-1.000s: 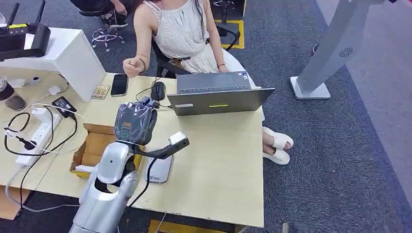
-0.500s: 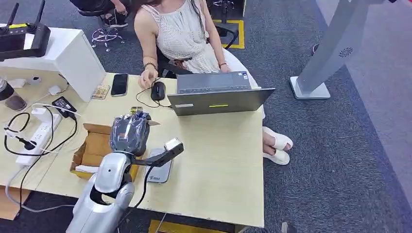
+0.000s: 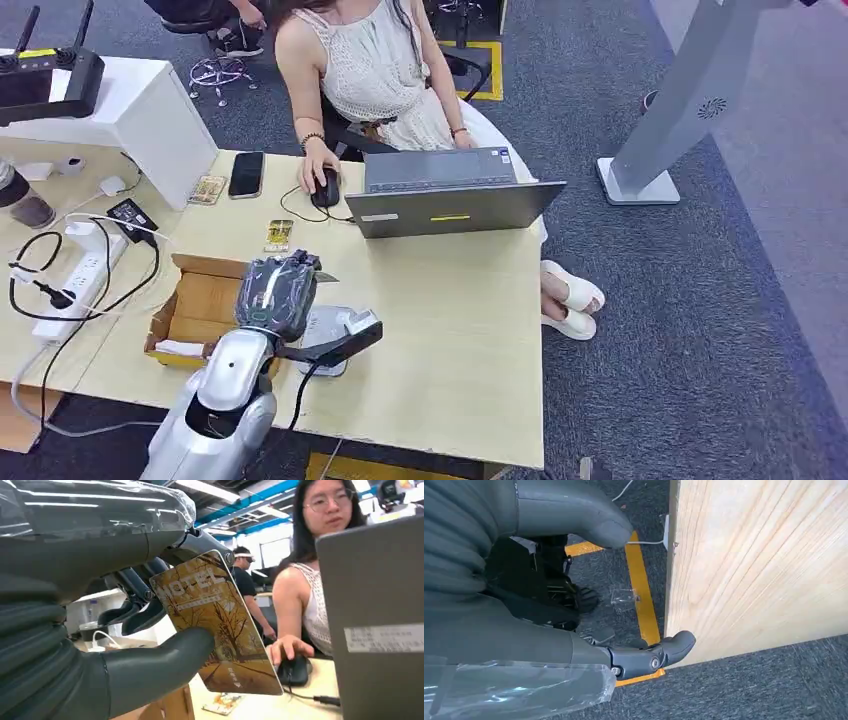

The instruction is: Pass the card to the sensor for recognition and then transmit it.

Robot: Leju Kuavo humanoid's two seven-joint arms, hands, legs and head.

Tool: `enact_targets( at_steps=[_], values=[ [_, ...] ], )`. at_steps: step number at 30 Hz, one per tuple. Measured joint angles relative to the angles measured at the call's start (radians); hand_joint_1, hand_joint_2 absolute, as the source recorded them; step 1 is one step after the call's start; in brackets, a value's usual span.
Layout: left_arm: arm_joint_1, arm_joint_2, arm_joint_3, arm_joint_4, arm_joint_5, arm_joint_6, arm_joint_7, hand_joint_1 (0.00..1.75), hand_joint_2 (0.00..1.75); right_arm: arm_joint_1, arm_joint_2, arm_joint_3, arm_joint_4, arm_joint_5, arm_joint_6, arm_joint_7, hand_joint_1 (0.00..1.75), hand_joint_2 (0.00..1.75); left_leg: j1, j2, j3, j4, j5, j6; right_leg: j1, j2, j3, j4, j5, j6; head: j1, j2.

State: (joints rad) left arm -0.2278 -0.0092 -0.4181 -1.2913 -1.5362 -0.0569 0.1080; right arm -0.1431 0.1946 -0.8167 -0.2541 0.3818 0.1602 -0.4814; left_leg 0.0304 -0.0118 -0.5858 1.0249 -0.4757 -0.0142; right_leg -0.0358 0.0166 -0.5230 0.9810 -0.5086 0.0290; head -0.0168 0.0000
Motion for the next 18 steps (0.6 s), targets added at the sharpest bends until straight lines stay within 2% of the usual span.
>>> enact_targets(
  at_steps=[18],
  values=[
    [0.015,0.01,-0.055,0.091,0.0,-0.061,0.021,1.75,1.75,-0.002,0.004,0.0,0.0,-0.007,0.003,0.013,0.0,1.75,0.0,0.0,0.0,0.0,0.0,0.0,0.0,0.0,0.0,0.0,0.0,0.0,0.0,0.0]
  ],
)
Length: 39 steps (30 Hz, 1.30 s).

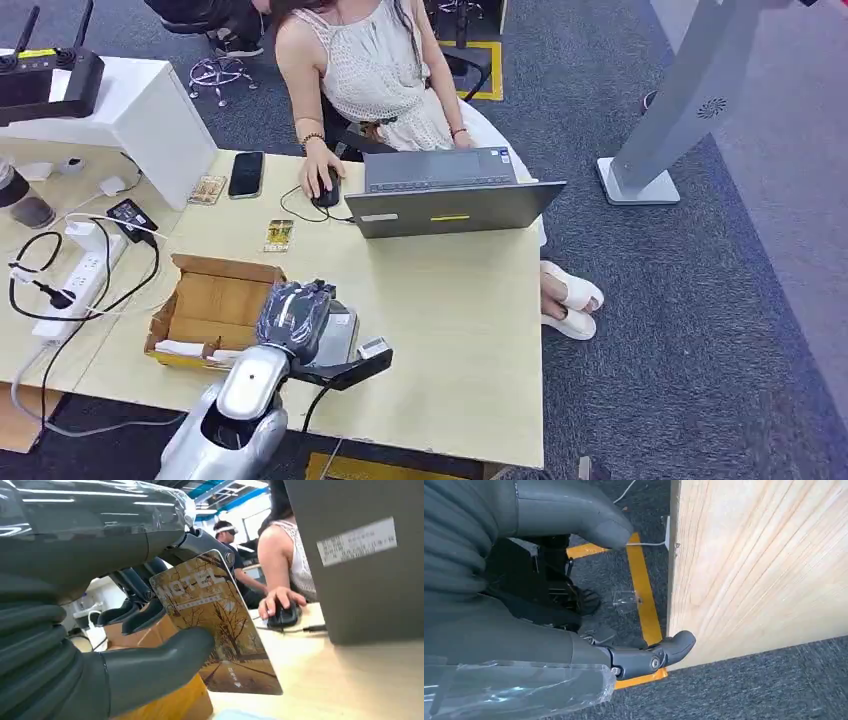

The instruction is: Pass the card to the sensor for recognition and then transmit it.

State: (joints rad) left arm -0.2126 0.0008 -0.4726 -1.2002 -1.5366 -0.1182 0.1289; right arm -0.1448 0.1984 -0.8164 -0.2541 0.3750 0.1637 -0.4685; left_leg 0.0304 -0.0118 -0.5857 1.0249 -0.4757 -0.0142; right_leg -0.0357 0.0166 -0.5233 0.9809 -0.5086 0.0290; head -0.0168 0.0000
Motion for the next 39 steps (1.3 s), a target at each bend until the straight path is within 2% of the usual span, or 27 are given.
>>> enact_targets(
  at_steps=[4,7,16,19,24,32,39],
  values=[
    [-0.003,-0.013,-0.027,0.027,0.0,-0.029,0.014,1.75,1.75,0.006,-0.002,-0.001,-0.001,-0.023,0.036,-0.008,0.0,1.75,0.0,0.0,0.0,0.0,0.0,0.0,0.0,0.0,-0.001,0.0,0.0,0.0,0.0,0.0],
    [-0.019,-0.045,-0.056,0.063,0.0,-0.054,0.037,1.75,1.75,0.016,-0.014,-0.006,-0.001,-0.04,0.063,-0.011,0.0,1.75,0.0,0.0,0.0,0.0,0.0,0.0,0.0,0.0,0.0,0.0,0.0,0.0,0.0,0.0],
    [-0.058,-0.103,-0.082,0.155,0.0,-0.051,0.048,1.75,1.75,0.037,-0.037,-0.026,-0.002,-0.049,0.072,-0.01,0.0,1.75,0.0,0.0,0.0,0.0,0.0,0.0,0.0,0.0,0.0,0.0,0.0,0.0,0.0,0.0],
    [-0.058,-0.096,-0.082,0.16,0.001,-0.01,0.049,1.75,1.75,0.038,-0.037,-0.026,-0.001,-0.029,0.049,-0.007,0.0,1.75,0.0,0.0,0.0,0.0,0.0,0.0,0.0,0.0,0.0,0.0,0.0,0.0,0.0,0.0],
    [-0.045,-0.049,-0.049,0.103,0.002,0.049,0.032,1.75,1.75,0.033,-0.014,-0.024,0.0,-0.007,0.01,-0.011,0.0,1.75,0.0,0.0,0.0,0.0,0.0,0.0,0.0,0.0,0.0,0.001,0.0,0.0,0.0,0.0],
    [-0.06,-0.023,0.024,-0.04,0.005,0.065,0.024,1.75,1.75,0.027,-0.001,-0.023,-0.001,-0.008,0.013,-0.014,0.0,1.75,0.0,0.0,0.0,0.0,0.0,0.0,0.0,0.0,0.0,0.001,0.0,0.0,0.0,0.0],
    [-0.146,-0.015,0.071,-0.08,0.0,0.136,0.08,1.75,1.75,0.022,0.007,-0.016,-0.001,0.007,0.012,-0.018,0.0,1.75,0.0,0.0,0.0,0.0,0.001,-0.001,0.0,0.0,0.0,0.001,0.0,0.0,0.0,0.0]
  ],
)
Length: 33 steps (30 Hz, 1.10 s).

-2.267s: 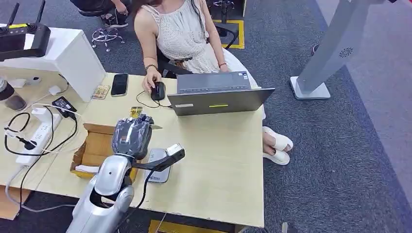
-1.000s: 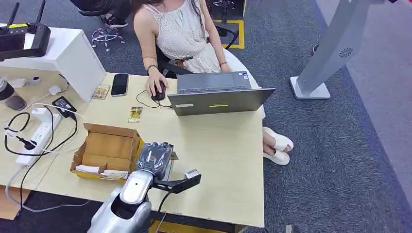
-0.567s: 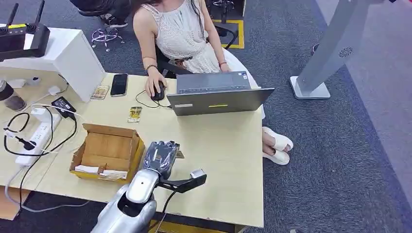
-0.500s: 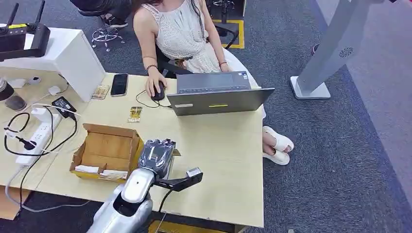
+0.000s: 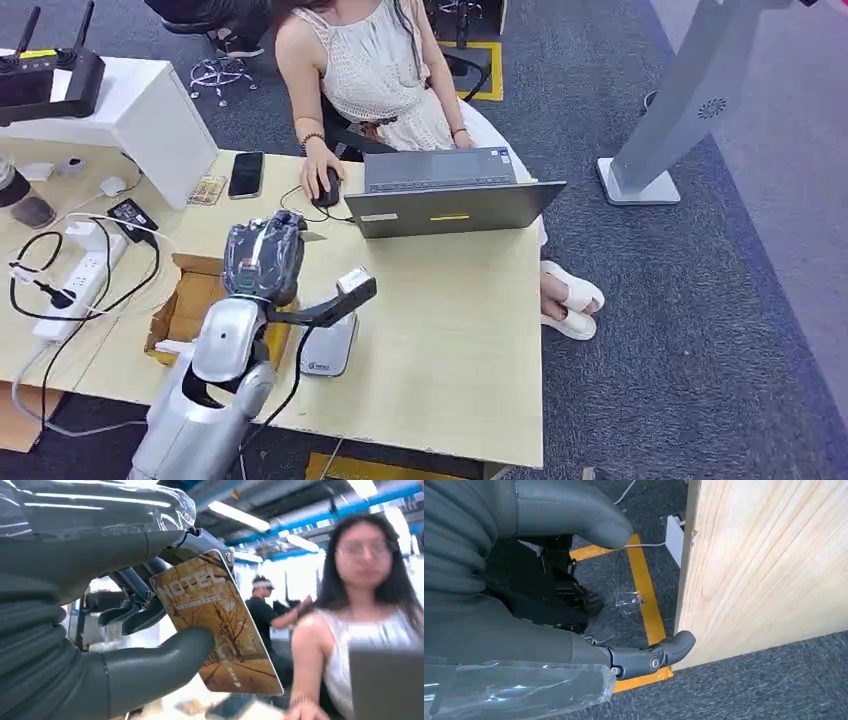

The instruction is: Pass the card to the sensor for recognition and then transmit it.

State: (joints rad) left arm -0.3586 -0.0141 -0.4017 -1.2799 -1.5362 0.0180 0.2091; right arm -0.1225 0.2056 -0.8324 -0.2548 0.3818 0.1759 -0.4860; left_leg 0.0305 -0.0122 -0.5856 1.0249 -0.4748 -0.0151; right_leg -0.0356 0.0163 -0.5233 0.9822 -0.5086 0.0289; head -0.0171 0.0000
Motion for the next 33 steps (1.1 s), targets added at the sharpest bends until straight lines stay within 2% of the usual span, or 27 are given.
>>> enact_targets(
  at_steps=[4,13,23,24,33],
  values=[
    [-0.086,0.016,0.005,0.022,0.0,0.042,0.03,1.75,1.75,-0.006,0.008,0.019,0.001,0.019,0.001,0.005,0.0,1.75,0.0,0.0,0.0,0.0,0.0,0.0,0.0,0.0,0.0,0.0,0.0,0.0,0.0,0.0],
    [-0.313,0.05,0.005,0.238,0.0,0.024,0.064,1.75,1.75,-0.025,0.016,0.058,0.003,0.036,0.002,0.034,0.0,1.75,0.0,0.0,0.0,0.0,0.001,0.0,0.0,0.0,0.0,0.001,0.001,0.0,0.0,0.0],
    [-0.39,0.068,0.035,0.349,0.0,0.025,0.058,1.75,1.75,-0.028,0.016,0.068,0.005,0.028,0.002,0.04,0.0,1.75,0.0,0.0,0.0,0.0,0.001,0.0,0.0,0.0,0.0,0.001,0.001,0.0,0.0,0.0],
    [-0.391,0.068,0.037,0.356,0.0,0.026,0.057,0.0,1.75,-0.028,0.016,0.068,0.005,0.027,0.002,0.04,0.0,1.75,0.0,0.0,0.0,0.0,0.001,0.0,0.0,0.0,0.0,0.001,0.001,0.0,0.001,0.0],
    [-0.392,0.069,0.068,0.39,0.0,0.042,0.072,0.0,1.75,-0.028,0.016,0.069,0.005,0.024,0.002,0.042,0.0,1.75,0.0,0.0,0.0,0.0,0.001,0.0,0.0,0.0,0.0,0.001,0.001,0.0,0.0,0.0]
  ],
)
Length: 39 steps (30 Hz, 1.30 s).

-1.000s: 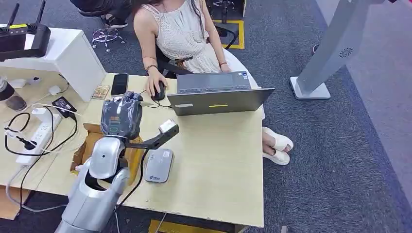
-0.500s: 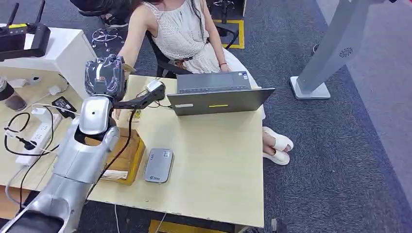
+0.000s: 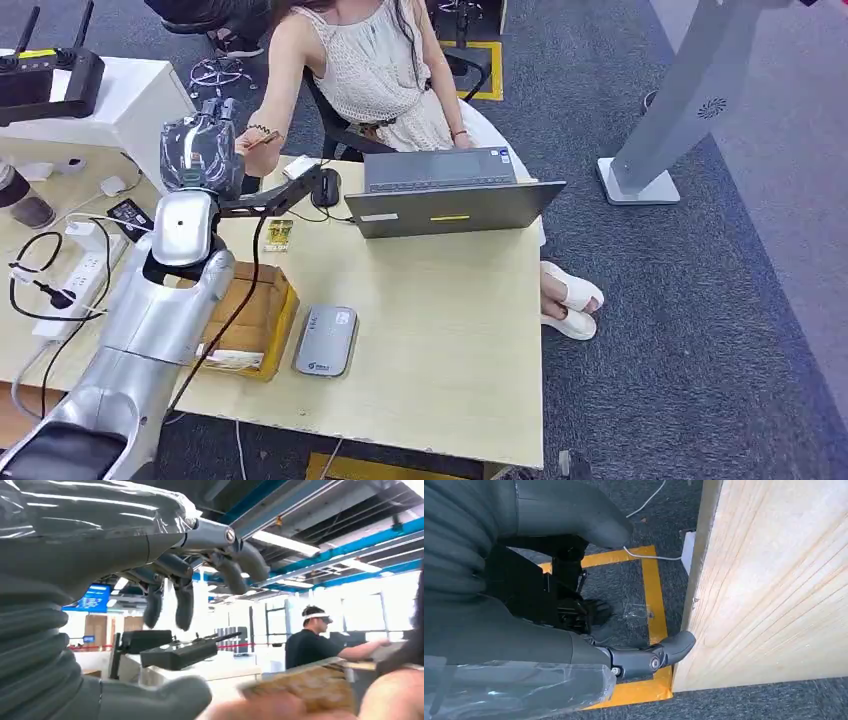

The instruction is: Pass the card to the sensor for recognition and then transmit it.

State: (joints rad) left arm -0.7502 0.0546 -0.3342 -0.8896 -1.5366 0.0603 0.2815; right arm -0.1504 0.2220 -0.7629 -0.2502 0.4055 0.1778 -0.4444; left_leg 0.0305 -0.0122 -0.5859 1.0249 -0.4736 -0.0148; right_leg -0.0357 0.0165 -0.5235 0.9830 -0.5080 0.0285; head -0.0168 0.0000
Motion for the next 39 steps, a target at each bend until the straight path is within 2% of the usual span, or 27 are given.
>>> enact_targets(
  at_steps=[8,13,18,20,26,29,35,39],
  values=[
    [0.003,0.0,0.025,0.021,0.0,0.009,0.008,0.0,1.75,0.0,0.0,0.003,0.0,-0.002,-0.003,0.0,0.0,1.75,0.0,0.0,0.0,0.0,0.0,0.0,0.0,0.0,0.0,0.0,0.0,0.0,0.0,0.0],
    [0.039,-0.002,0.051,0.008,0.0,0.028,-0.066,0.0,1.75,0.001,0.0,0.003,0.0,-0.016,-0.006,-0.005,0.0,1.75,0.0,0.0,0.0,0.0,0.0,0.0,0.0,0.0,0.0,0.0,0.0,0.0,0.0,0.0],
    [0.169,-0.008,0.056,-0.129,0.002,0.029,-0.178,0.0,1.75,0.008,0.003,0.003,0.0,-0.043,-0.021,-0.024,0.0,1.75,0.0,0.0,0.0,0.0,0.0,0.0,0.0,0.0,0.0,0.0,0.0,0.0,0.0,0.0],
    [0.224,-0.01,0.055,-0.194,0.005,0.02,-0.203,0.0,1.75,0.012,0.003,0.002,0.0,-0.054,-0.02,-0.031,0.0,1.75,0.0,0.0,0.0,0.0,-0.001,0.0,0.0,0.0,0.0,-0.001,-0.001,0.0,0.0,0.0],
    [0.306,-0.011,0.055,-0.306,0.006,0.004,-0.21,0.0,1.75,0.018,0.003,0.0,0.0,-0.061,-0.02,-0.036,0.0,1.75,0.0,0.0,0.0,0.0,0.0,0.0,0.0,0.0,-0.001,-0.001,-0.001,0.0,0.0,0.0],
    [0.353,-0.01,0.055,-0.359,0.012,0.001,-0.243,0.0,1.75,0.021,0.003,-0.006,-0.001,-0.081,-0.015,-0.044,0.0,1.75,0.0,0.001,0.0,0.0,0.0,0.0,0.0,0.001,0.0,0.0,0.0,0.0,0.0,0.0],
    [0.526,0.003,0.03,-0.57,0.038,0.051,-0.263,0.0,1.75,0.049,-0.005,-0.036,-0.007,-0.106,-0.001,-0.065,0.0,1.75,0.0,0.001,-0.001,0.0,-0.002,0.001,0.0,0.001,-0.001,-0.001,-0.001,0.001,0.0,0.0],
    [0.575,0.018,0.029,-0.65,0.047,0.051,-0.26,0.0,1.75,0.054,-0.007,-0.051,-0.011,-0.107,-0.001,-0.071,0.0,1.75,0.0,0.001,-0.001,0.0,-0.002,0.001,0.0,0.0,-0.001,-0.001,-0.001,0.0,0.0,0.0]
  ],
)
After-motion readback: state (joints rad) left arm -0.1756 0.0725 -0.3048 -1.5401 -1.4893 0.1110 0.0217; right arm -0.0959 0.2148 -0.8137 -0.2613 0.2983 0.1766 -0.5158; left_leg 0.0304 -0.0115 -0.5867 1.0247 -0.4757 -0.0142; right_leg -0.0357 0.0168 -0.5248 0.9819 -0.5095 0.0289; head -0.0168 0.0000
